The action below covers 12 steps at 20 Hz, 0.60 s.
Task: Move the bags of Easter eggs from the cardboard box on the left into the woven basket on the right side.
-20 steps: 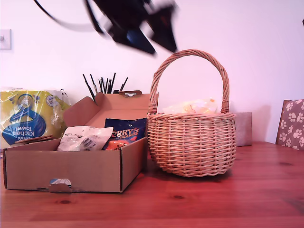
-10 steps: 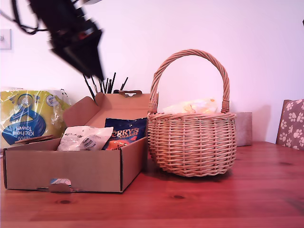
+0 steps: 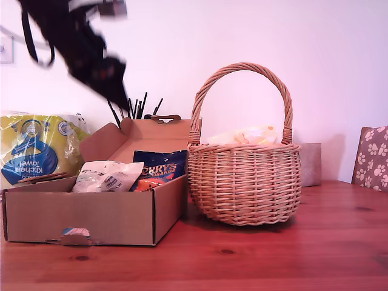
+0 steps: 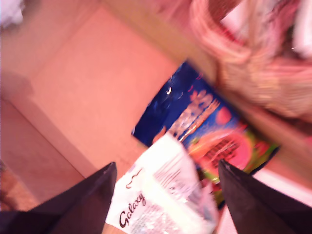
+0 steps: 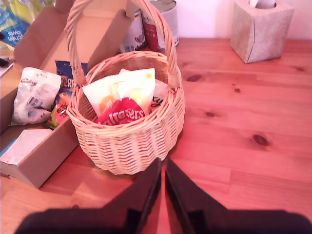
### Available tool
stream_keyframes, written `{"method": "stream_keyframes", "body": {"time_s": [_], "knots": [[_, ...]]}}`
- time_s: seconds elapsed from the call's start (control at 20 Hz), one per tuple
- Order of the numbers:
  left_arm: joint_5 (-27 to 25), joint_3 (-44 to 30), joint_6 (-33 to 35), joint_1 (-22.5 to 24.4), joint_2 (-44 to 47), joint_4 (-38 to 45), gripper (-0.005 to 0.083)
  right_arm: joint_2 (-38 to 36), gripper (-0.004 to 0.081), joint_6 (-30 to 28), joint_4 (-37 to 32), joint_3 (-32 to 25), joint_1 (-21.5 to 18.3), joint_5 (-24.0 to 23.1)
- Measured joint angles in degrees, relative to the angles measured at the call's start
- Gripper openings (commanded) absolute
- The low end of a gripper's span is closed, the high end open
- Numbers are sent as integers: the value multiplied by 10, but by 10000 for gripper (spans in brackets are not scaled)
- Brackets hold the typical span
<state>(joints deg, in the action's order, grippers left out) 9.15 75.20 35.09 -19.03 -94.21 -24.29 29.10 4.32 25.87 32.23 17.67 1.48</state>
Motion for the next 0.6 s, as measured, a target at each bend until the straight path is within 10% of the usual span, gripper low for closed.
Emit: {"method": "stream_keyframes", "body": {"time_s": [0.6], "knots": [[74,85,10,48,-142,-78,606,0,-10,0,21,0,0,0]]}}
